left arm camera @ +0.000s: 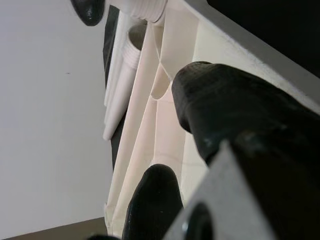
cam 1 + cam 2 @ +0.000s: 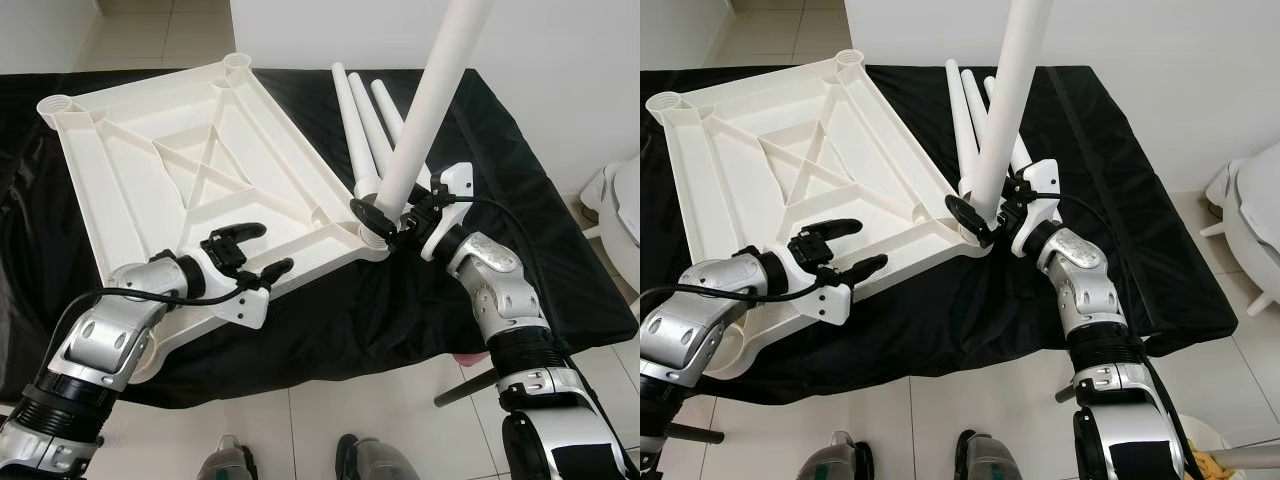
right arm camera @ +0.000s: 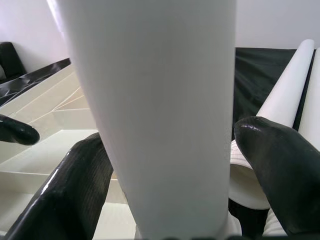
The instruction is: Building children table
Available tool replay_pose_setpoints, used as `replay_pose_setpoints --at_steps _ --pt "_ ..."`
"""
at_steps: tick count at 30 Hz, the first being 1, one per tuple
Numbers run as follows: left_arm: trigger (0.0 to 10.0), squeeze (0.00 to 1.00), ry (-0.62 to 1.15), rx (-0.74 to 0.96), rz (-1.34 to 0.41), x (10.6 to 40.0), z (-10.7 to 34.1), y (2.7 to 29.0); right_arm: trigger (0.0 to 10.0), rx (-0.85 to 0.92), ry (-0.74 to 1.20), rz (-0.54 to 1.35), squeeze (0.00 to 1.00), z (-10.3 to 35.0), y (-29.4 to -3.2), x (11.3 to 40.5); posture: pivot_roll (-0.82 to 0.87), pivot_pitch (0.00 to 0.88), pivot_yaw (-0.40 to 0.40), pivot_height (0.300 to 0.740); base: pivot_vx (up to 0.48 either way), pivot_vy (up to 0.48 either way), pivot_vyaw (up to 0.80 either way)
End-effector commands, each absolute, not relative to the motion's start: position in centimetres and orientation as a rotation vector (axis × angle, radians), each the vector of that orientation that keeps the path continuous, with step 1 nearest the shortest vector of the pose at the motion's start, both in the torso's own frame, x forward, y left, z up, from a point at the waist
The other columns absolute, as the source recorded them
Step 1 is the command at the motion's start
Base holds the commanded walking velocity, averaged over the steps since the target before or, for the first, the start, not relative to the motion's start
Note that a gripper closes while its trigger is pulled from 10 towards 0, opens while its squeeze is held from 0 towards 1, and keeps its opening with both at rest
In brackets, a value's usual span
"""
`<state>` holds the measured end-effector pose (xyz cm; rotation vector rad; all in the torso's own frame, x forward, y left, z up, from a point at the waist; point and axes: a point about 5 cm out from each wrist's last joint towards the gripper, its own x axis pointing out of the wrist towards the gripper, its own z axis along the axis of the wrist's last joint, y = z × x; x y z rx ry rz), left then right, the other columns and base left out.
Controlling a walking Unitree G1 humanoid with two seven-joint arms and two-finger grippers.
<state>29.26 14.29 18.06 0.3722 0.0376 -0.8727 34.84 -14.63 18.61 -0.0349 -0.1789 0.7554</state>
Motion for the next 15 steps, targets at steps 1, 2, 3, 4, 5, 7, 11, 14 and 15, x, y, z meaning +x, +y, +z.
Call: replay_pose_setpoints --at_steps 1,2,3,4,5,7,11,14,15 --pt "10.0 0.0 0.031 0.358 -0.974 28.5 18.5 13.8 10.0 -0.038 -0.169 0.75 0.0 18.0 -14.7 34.6 0.0 0.126 -0.013 0.74 0.0 0.0 0.0" --pt "10.0 0.0 0.031 0.358 -0.974 28.5 18.5 13.8 10.0 -0.038 -0.169 0.75 0.0 18.0 -14.7 34.6 0.0 0.126 -0.013 0.74 0.0 0.0 0.0" --pt "10.0 0.0 0.031 0.358 -0.974 28.5 18.5 13.8 10.0 -0.038 -0.169 0.75 0.0 18.0 -14.7 34.6 0.0 0.126 -0.013 0.74 0.0 0.0 0.0" --pt "10.0 0.0 0.024 0.356 -0.99 28.4 18.6 13.6 10.0 -0.037 -0.168 0.749 0.0 17.9 -14.6 34.6 0.0 0.126 -0.013 0.74 0.0 0.0 0.0" --pt "10.0 0.0 0.016 0.347 -1.012 28.1 18.8 13.4 10.0 -0.034 -0.167 0.74 0.0 17.8 -14.7 34.6 0.0 0.125 -0.014 0.74 0.0 0.0 0.0" --pt "10.0 0.0 0.001 0.349 -1.023 27.9 19.0 13.3 10.0 -0.031 -0.167 0.733 0.0 17.7 -14.7 34.7 0.0 0.125 -0.014 0.74 0.0 0.0 0.0" --pt "10.0 0.0 -0.015 0.362 -1.026 27.8 19.4 13.2 10.0 -0.016 -0.176 0.7 0.0 17.7 -14.6 34.8 0.01 0.122 -0.012 0.74 0.0 0.0 0.0" --pt "10.0 0.0 -0.025 0.328 -1.035 27.7 19.9 13.0 10.0 -0.006 -0.182 0.675 0.0 17.6 -14.5 34.9 0.01 0.122 -0.013 0.74 0.0 0.0 0.0" --pt "10.0 0.0 -0.025 0.328 -1.035 27.7 19.9 13.0 10.0 -0.006 -0.182 0.675 0.0 17.6 -14.5 34.9 0.01 0.122 -0.013 0.74 0.0 0.0 0.0"
